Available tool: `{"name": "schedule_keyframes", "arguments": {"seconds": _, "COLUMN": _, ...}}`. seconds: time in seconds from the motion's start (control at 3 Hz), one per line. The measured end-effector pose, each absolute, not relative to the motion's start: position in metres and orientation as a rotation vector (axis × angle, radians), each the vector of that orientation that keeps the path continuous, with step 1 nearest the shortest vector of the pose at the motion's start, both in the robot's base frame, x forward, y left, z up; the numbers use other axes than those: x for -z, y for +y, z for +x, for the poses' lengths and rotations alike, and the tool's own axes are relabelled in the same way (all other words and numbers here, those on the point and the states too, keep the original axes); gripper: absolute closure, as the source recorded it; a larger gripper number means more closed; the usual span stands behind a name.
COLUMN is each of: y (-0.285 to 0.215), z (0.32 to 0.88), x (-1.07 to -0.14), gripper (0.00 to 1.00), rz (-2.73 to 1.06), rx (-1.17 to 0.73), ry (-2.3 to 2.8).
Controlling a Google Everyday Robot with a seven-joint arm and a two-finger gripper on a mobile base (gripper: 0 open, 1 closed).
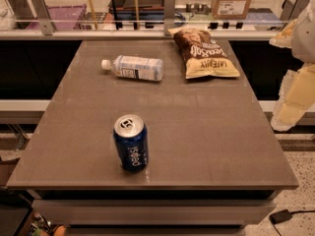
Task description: Pick blue plastic bottle
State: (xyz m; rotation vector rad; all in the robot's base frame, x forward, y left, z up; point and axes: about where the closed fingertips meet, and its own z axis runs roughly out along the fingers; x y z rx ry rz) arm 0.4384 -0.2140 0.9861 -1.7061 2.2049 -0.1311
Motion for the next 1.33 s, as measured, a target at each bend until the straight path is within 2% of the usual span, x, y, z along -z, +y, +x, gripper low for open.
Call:
{"name": "schedule_keyframes", "arguments": {"seconds": 0.67, "y": -0.207, "z": 0.452, "x": -1.001, "gripper": 0.00, "rz": -1.644, "rx": 0.121, "ry": 2.237}}
{"name": "schedule_keyframes", "arguments": {"seconds": 1.33, "y": -0.184, "z": 0.489, "x": -1.022, "gripper": 0.00, "rz": -1.549, "rx": 0.045, "ry": 2.253}}
